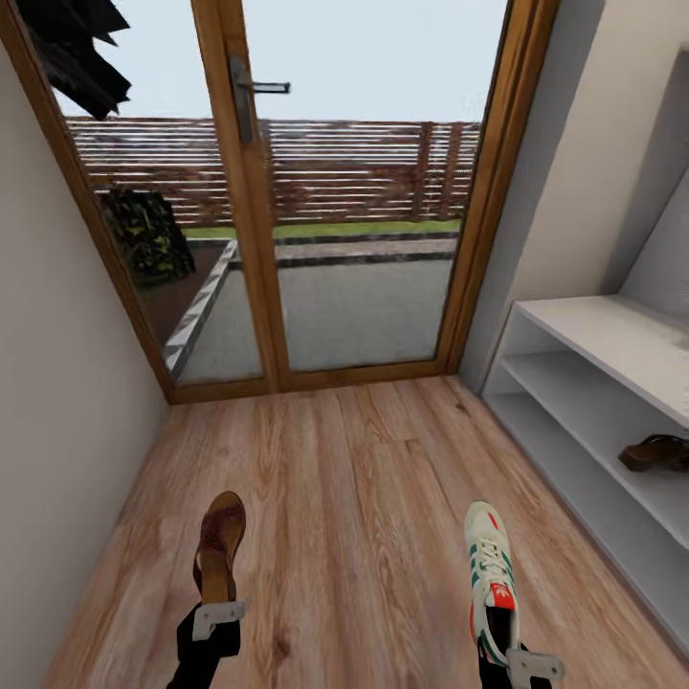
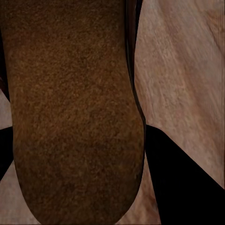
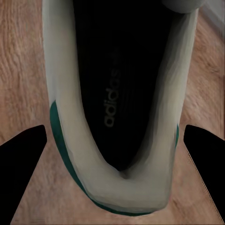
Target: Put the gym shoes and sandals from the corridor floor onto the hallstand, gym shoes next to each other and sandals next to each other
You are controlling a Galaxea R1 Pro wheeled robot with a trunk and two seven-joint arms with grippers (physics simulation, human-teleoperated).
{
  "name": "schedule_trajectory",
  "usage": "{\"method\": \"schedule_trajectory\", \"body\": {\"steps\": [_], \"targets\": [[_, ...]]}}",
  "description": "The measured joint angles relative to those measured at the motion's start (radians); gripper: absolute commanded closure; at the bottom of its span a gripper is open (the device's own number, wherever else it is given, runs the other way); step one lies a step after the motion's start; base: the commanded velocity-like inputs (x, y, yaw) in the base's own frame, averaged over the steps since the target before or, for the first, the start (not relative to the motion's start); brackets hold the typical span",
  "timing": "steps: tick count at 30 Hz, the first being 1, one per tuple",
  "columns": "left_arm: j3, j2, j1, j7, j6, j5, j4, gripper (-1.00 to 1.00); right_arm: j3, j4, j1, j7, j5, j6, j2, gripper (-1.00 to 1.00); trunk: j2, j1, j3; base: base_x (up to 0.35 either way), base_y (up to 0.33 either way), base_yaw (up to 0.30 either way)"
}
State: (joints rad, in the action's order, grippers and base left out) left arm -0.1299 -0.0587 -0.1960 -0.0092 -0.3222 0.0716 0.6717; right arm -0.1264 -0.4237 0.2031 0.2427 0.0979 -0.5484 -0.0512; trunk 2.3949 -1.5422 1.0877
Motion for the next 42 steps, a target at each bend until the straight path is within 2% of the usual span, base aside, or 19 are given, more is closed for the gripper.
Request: {"method": "schedule_trajectory", "body": {"steps": [22, 42], "targets": [[0.0, 0.0, 0.0, 0.0, 0.0, 0.0, 0.0, 1.0, 0.0, 0.001, 0.0, 0.0, 0.0, 0.0, 0.0, 1.0, 0.0, 0.0, 0.0, 0.339, 0.109, -0.264], [0.0, 0.0, 0.0, 0.0, 0.0, -0.002, 0.0, 1.0, 0.0, 0.001, 0.0, 0.0, -0.001, 0.0, 0.0, 1.0, 0.0, 0.0, 0.0, 0.312, 0.197, -0.264]]}}
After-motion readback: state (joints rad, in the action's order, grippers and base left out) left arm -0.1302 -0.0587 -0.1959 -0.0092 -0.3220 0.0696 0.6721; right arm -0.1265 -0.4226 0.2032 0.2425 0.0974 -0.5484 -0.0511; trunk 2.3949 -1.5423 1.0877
